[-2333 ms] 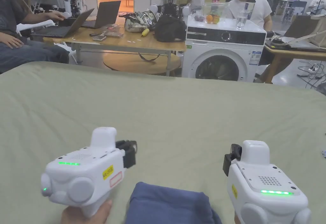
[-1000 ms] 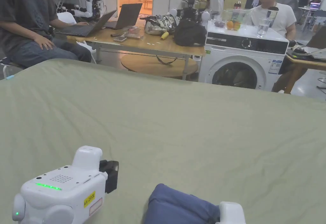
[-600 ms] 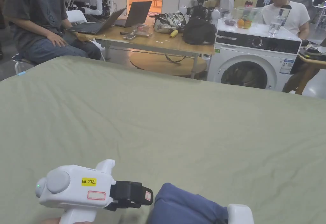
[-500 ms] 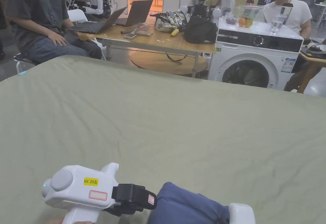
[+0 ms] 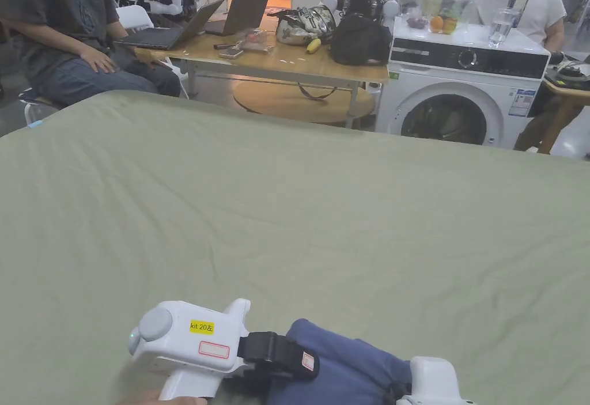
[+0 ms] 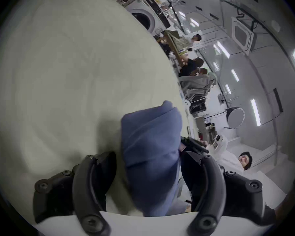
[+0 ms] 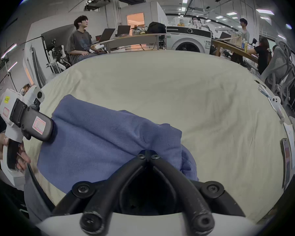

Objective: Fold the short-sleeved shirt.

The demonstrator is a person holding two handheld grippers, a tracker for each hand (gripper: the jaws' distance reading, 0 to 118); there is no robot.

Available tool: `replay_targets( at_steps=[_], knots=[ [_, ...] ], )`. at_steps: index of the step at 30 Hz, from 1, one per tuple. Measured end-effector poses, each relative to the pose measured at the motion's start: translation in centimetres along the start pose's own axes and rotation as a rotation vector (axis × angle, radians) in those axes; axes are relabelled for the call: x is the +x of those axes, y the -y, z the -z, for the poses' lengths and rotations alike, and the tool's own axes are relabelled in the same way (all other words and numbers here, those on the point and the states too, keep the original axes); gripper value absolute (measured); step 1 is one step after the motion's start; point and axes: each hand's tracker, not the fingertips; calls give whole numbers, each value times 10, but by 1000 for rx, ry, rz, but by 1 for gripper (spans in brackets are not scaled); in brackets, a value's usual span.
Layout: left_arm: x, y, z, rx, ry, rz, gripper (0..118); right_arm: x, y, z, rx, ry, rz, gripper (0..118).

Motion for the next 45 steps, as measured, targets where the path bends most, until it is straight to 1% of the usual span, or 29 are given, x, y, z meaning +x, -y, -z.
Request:
replay_targets(
  at_steps=[4,5,7,8,10,11,14,18,21,23,28,31,34,38,42,45],
  knots=[
    [-6,5,21,-30,92,-62,78,1,0,1,0,0,3,0],
    [-7,6,25,-37,99,-74,69,1,0,0,0,-2,6,0],
    [-8,7,26,-39,26,-118,35,2,1,0,2,-5,11,0],
    [-13,6,26,-54,10,-139,30,3,1,0,4,-8,14,0],
    [-20,7,22,-32,87,-168,26,3,1,-1,11,-17,19,0],
    [-20,6,22,-35,59,-144,25,2,1,-2,14,-17,14,0],
    [-11,8,22,-21,41,-100,25,0,3,-2,22,-8,6,0],
    [-9,9,21,-13,38,-94,24,0,4,-3,33,-6,5,0],
    [-6,10,19,-7,41,-99,24,-1,2,-10,54,1,-16,0],
    [-4,9,15,2,44,-102,24,1,-7,-20,126,10,-27,0],
    [11,8,8,6,47,-96,24,5,-35,-49,340,70,-41,0],
    [25,5,-4,17,55,-75,24,6,-51,-58,441,87,-28,0],
    [38,-2,-22,33,47,-63,24,3,-65,-63,515,91,-3,0],
    [50,-8,-58,60,1,-36,24,-8,-80,-71,607,86,1,0],
    [54,-12,-105,95,-61,-35,24,-24,-91,-72,629,58,-23,0],
    [54,-14,-152,127,-137,-24,24,-45,-97,-67,625,8,-51,0]
  ],
)
